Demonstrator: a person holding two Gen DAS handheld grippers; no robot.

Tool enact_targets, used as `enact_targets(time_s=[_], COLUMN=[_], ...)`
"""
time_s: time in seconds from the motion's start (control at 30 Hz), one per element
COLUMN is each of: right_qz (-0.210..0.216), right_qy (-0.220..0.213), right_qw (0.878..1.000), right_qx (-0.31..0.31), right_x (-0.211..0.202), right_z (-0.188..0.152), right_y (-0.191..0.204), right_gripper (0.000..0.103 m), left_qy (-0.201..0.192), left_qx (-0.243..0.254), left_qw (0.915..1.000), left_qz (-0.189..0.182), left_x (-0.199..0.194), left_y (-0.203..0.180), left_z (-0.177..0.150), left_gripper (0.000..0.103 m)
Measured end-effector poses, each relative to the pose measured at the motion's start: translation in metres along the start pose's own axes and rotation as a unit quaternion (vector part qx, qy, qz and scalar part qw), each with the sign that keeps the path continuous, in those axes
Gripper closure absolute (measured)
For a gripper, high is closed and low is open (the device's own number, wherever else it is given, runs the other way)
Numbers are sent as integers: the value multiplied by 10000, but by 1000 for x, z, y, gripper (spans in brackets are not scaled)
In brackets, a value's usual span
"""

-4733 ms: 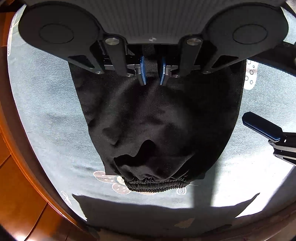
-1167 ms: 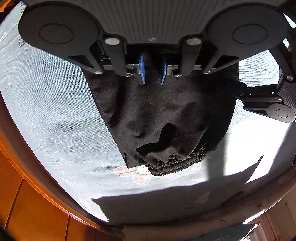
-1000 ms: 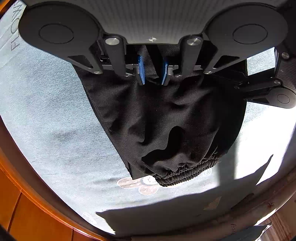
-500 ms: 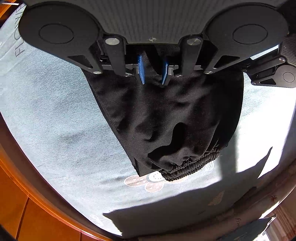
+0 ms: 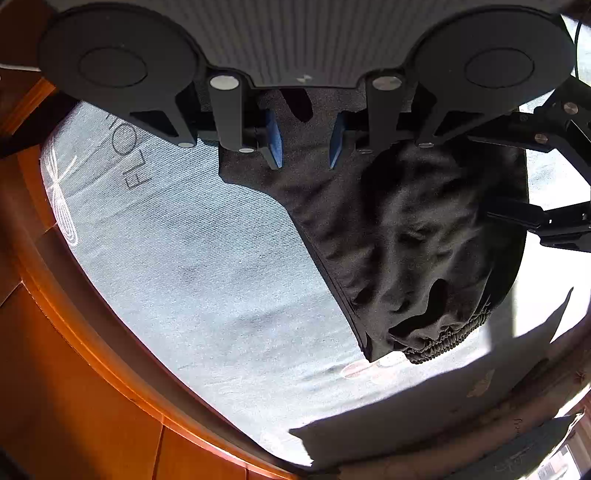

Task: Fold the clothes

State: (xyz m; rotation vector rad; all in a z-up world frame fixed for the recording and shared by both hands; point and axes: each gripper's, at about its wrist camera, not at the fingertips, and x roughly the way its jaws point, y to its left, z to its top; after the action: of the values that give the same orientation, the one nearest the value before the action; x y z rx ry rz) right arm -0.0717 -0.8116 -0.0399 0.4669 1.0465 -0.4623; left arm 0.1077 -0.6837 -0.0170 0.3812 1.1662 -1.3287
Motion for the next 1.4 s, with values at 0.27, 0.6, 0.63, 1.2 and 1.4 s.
enact_targets(time_s=[0.27,0.6,0.63,1.2,1.4], right_qz=[-127,-27,-31,417,79], right_qy=[221,96,100,-237,230], right_qw=[9991,9991,9990,9944,9863], right_qx=[333,421,426,-938,-1631], right_x=[-4,-13,-14,-26,18], right_z=[-32,-29,-29,-32,-38], right_y=[-28,-43,-45,-2,11], right_gripper=[71,71,71,70,66], left_qy=[-331,-305,-364,229,171], left_qx=[-123,-203,-185,-624,-750], left_qw=[9993,9987,9982,9896,9886], left_qz=[-84,357,433,1277,1295], left_x=[46,48,38,-8,-19], left_y=[-8,-23,-25,-62,-56], left_z=[59,56,53,-96,-108], left_gripper=[12,12,12,10,10])
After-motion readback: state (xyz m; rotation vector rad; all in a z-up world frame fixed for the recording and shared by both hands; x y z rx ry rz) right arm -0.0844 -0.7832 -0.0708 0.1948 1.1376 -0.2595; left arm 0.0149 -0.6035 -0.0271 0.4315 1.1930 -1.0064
